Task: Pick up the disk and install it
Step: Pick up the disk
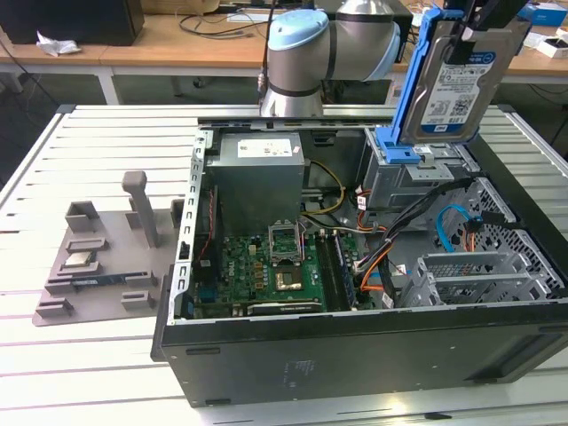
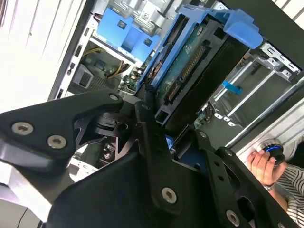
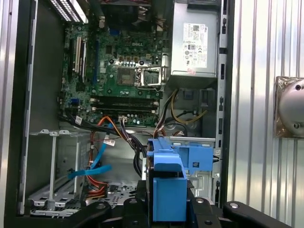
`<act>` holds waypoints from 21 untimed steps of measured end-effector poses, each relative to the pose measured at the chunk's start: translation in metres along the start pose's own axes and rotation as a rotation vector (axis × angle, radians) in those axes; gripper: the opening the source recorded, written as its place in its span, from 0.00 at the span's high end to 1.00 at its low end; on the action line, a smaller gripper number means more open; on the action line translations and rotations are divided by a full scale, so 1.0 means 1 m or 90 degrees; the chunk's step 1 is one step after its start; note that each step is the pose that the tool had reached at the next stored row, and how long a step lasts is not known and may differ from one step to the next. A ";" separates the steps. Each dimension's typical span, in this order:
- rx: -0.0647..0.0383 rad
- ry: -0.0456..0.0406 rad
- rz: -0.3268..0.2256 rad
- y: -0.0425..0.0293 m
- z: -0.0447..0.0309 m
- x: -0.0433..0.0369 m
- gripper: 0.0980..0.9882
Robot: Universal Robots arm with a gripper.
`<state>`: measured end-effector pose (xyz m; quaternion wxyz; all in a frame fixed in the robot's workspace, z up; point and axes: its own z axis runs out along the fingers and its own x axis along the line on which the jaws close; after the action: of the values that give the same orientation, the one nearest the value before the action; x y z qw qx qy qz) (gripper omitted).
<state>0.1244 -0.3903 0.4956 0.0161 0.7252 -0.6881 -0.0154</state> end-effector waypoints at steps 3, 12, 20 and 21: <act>0.000 0.0000 0.000 0.0003 0.0001 0.0067 0.70; 0.000 -0.0001 0.000 0.0015 0.0005 0.0297 0.70; 0.000 0.0000 0.000 0.0027 0.0007 0.0521 0.70; 0.000 0.0000 0.000 0.0028 0.0008 0.0544 0.70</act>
<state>0.1244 -0.4448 0.4949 0.0161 0.7252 -0.6881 -0.0154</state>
